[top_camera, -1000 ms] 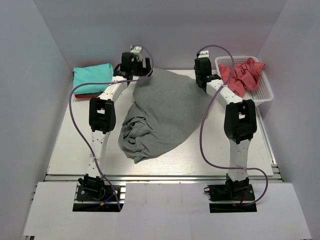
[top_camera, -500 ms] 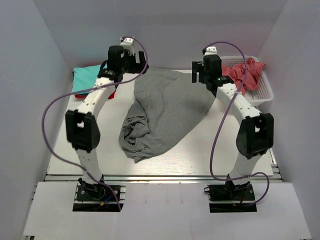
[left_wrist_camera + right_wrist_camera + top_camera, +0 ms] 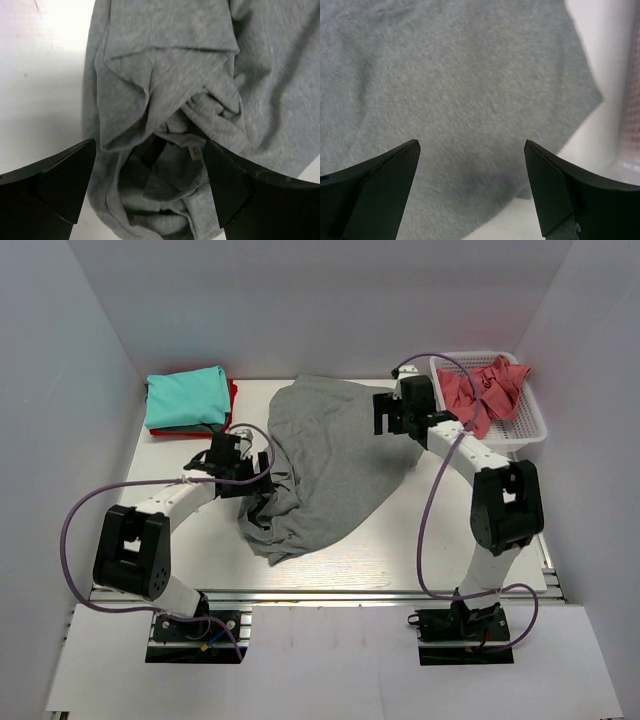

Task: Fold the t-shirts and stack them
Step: Flatten out the tshirt

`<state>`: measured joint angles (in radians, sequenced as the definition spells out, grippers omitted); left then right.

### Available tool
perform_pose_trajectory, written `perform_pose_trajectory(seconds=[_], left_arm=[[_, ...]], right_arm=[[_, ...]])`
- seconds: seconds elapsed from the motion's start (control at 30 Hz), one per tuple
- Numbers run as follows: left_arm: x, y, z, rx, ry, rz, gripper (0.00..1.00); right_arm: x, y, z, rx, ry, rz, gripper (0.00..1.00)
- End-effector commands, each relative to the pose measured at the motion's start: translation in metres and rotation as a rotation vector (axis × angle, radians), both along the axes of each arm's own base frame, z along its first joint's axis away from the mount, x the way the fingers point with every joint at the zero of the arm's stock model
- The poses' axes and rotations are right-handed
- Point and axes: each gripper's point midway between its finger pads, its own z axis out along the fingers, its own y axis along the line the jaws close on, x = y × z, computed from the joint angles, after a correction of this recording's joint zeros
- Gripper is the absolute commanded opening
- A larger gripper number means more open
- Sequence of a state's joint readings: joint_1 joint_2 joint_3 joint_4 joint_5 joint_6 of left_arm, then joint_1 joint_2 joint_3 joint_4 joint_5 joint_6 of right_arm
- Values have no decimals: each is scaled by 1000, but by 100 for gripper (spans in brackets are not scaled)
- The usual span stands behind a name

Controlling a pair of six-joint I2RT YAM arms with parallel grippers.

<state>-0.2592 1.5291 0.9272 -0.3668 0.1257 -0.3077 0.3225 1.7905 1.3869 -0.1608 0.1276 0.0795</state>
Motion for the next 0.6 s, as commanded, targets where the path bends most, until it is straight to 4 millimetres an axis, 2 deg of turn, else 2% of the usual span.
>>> perform_pose_trajectory(seconds=[0.0,0.03,0.07,0.1,0.23,0.3,0.33,0.37,0.4,0.43,0.47,0.5,0.53,0.57], left_arm=[[6,-9,30,-88,-95,29,100],[6,-9,33,-91,-104,28,100],[8,-10,35,-99,-112,35,100],[9,-9,34,-93,-114,41,100],[10,-6,38,-87,-126,61,100],[10,-6,38,-87,-126,61,100],[10,-6,34,-84,-116,61,100],[10,-6,34,-84,-116,61,100],[10,-6,34,-84,-116,61,100],[10,-6,30,-81,-106,61,100],[13,-6,34,-84,-114,61,100],[12,-6,32,-80,-101,61,100],[14,-2,32,-79,-101,72,100],[14,-2,32,-74,-104,65,100]], right_arm=[[11,25,-25,82,59,47,90],[10,29,-30,106,77,54,90],[-21,84,-32,315,197,325,90],[6,37,-54,135,148,61,90],[-7,36,-87,161,233,16,90],[-24,33,-106,182,292,-21,90],[-40,29,-118,191,336,-39,90],[-46,28,-116,206,334,-46,90],[-69,23,-132,222,378,-77,90],[-79,21,-135,230,395,-86,90],[-84,18,-122,247,373,-98,89],[-94,15,-125,264,399,-140,89],[-130,2,-153,234,479,-169,89],[-136,1,-136,260,445,-172,89]])
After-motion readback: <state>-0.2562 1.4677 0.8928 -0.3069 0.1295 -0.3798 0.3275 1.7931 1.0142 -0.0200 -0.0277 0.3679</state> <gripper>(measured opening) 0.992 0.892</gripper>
